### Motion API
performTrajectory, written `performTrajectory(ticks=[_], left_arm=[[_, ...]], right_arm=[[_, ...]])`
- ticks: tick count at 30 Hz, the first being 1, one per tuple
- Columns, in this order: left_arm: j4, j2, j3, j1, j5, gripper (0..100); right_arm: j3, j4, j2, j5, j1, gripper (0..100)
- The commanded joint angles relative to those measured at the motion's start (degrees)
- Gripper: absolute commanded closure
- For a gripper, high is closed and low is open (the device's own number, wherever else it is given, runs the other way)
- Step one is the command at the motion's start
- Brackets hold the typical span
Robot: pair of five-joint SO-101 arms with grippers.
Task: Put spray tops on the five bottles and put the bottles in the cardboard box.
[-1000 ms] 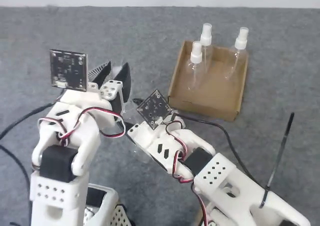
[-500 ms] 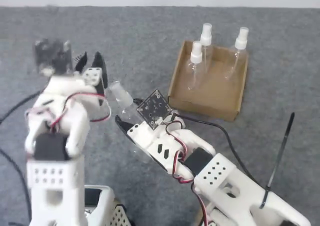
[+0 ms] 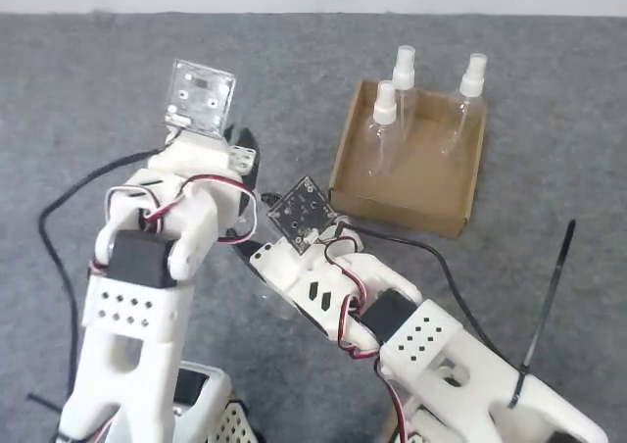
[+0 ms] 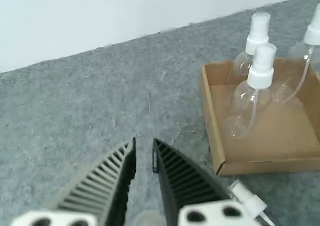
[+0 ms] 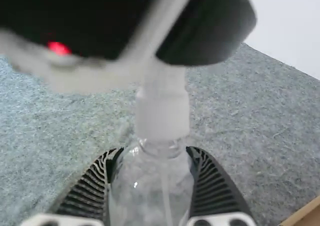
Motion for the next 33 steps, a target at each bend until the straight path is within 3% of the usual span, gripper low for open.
performTrajectory(ticks=[1,7,14,18,25,33], left_arm=[[0.18,0.0,-1.54,0.53,-2.2,96],[0.97,-0.44,-6.37,0.0,-2.46,96],[4.92,-0.44,-11.47,-10.9,-2.11,95],[6.24,-1.14,-9.71,-13.19,-1.58,95],[-5.98,-15.12,13.05,-8.62,1.93,94],[-12.04,-32.62,34.42,-0.97,1.93,82]], right_arm=[[-0.18,-1.36,-0.4,-0.26,-0.13,99.2],[0.0,-1.36,-0.4,-0.26,-0.13,99.2],[-0.35,-1.36,-0.4,-0.35,3.47,99.2],[-2.02,-1.19,-0.4,-0.35,8.48,99.2],[-11.52,8.31,0.31,-0.62,16.84,99.2],[-22.95,13.05,1.98,-0.26,17.36,99.2]])
